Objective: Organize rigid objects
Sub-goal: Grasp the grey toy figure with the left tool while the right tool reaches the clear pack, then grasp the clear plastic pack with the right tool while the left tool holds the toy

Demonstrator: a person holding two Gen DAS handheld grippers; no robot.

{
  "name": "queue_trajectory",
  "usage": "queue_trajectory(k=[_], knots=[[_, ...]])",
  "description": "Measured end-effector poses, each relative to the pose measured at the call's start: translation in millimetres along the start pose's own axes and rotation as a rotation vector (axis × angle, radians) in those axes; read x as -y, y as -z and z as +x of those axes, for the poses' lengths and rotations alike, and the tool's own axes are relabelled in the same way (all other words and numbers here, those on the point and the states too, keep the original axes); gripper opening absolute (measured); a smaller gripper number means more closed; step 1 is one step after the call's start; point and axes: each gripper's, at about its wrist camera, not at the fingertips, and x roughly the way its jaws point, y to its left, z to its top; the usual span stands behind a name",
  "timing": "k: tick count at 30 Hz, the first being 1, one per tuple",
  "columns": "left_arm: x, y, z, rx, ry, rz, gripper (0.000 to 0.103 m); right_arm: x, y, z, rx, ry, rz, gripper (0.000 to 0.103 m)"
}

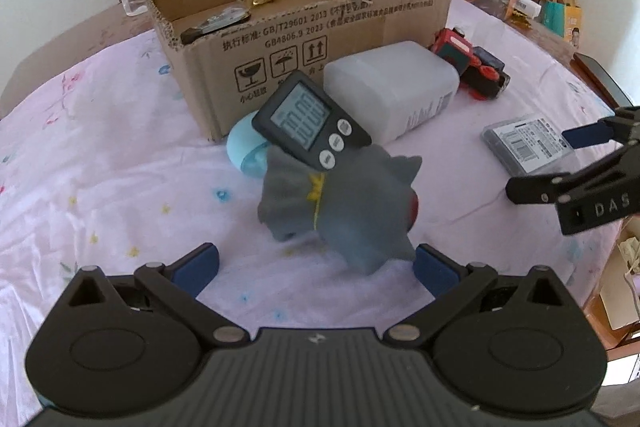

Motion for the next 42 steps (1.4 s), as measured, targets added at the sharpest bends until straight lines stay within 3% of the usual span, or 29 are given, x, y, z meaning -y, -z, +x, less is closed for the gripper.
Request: queue_trajectory(k=[10, 14, 17, 20, 26, 34, 38, 42], knots=[[9.4, -16.5, 6.2, 0.03, -0.009, 0.027, 0.102, 0.7, 3.2, -1.4, 0.029, -0.013, -0.021, 0.103], [9.1, -21.0, 1.1, 0.034, 0.008, 0.022, 0.091, 1.1, 4.6, -1.7, 0.037, -0.015, -0.026, 0.103], [7.6, -22.2, -0.4, 0.044, 0.016, 0.023, 0.089, 1.4, 5.5, -1.6, 0.044, -0.018, -0.029, 0.103], [4.8, -24.1, 2.9, 0.032, 0.048, 0.014, 0.073, 1.3, 7.4, -2.8, 0.049, -0.018, -0.03, 0.103], [3.6, -17.3, -6.3, 0.007, 0.024, 0.017, 0.073, -4.8, 1.6, -0.7, 0.035, -0.023, -0.034, 0.103], [-13.1, -1.3, -16.4, -0.016, -0.01, -0.082, 0.074, -41.0, -13.9, 9.6, 0.028, -0.118, -0.168, 0.103], [-9.3, -1.6, -16.2, -0.009, -0.026, -0.063, 0.074, -44.7, -22.6, 13.2, 0.013, -0.121, -0.173, 0.103], [-8.9, -0.9, -17.4, -0.005, -0.039, -0.058, 0.087, -47.5, -28.4, 15.3, 0.007, -0.111, -0.164, 0.103]])
